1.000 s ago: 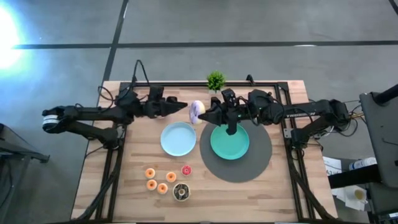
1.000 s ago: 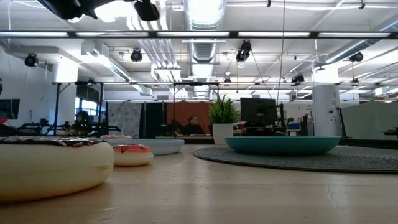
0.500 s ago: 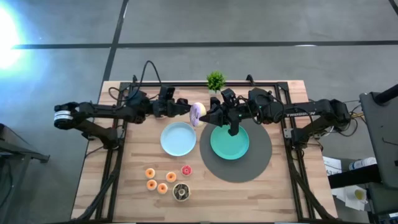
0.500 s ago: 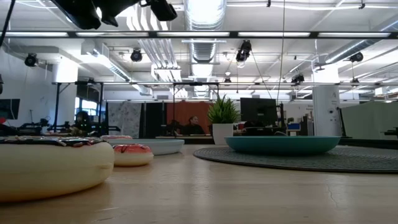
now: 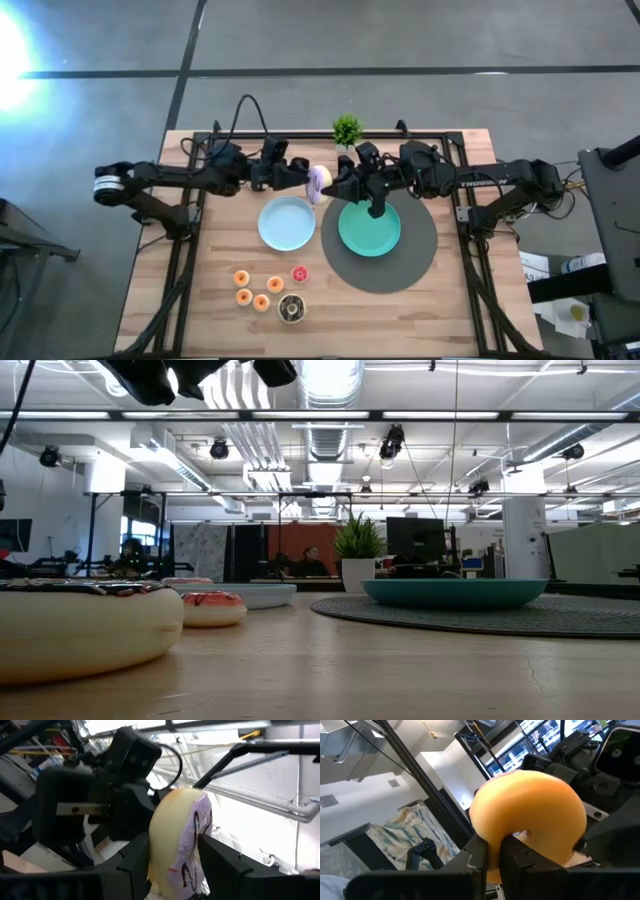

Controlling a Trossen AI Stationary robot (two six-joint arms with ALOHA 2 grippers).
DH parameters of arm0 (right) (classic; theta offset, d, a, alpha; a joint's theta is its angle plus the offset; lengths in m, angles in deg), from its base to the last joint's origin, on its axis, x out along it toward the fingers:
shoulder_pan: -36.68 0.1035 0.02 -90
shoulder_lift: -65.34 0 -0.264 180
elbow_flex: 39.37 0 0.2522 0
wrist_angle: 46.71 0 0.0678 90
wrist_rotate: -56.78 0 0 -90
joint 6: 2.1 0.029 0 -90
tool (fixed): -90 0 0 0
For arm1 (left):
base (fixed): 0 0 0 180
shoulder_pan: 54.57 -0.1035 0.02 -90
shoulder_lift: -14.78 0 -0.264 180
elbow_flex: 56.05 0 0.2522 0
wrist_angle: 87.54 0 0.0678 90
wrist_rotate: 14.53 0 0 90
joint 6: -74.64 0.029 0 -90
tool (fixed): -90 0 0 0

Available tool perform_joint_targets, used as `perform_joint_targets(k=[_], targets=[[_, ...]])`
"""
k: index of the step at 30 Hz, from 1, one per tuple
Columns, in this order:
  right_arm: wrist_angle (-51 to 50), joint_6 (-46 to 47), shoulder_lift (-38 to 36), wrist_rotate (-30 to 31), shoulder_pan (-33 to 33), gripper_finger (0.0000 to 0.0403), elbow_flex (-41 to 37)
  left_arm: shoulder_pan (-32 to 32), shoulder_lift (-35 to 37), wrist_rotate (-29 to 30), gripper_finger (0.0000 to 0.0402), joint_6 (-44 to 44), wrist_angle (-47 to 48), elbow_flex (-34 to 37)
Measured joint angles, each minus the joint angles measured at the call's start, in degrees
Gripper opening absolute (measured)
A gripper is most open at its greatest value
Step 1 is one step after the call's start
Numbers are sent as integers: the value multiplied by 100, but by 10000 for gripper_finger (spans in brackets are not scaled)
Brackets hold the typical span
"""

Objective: Pick & Place donuts
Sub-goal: Put the large light purple donut on the light green plate

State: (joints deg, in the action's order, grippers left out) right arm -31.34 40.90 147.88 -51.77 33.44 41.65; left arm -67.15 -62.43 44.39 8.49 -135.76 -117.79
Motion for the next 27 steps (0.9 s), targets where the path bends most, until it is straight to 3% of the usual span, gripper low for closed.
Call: perform_joint_targets(k=[17,21,27], targets=[[-168,-13,-14,-22,-151,23,-52,31,21,-383,135,211,-47,23],[-468,-11,-20,-6,-213,28,-48,31,21,-390,105,288,-27,44],[-618,-11,-20,79,-240,71,-48,31,21,-410,38,379,-46,44]])
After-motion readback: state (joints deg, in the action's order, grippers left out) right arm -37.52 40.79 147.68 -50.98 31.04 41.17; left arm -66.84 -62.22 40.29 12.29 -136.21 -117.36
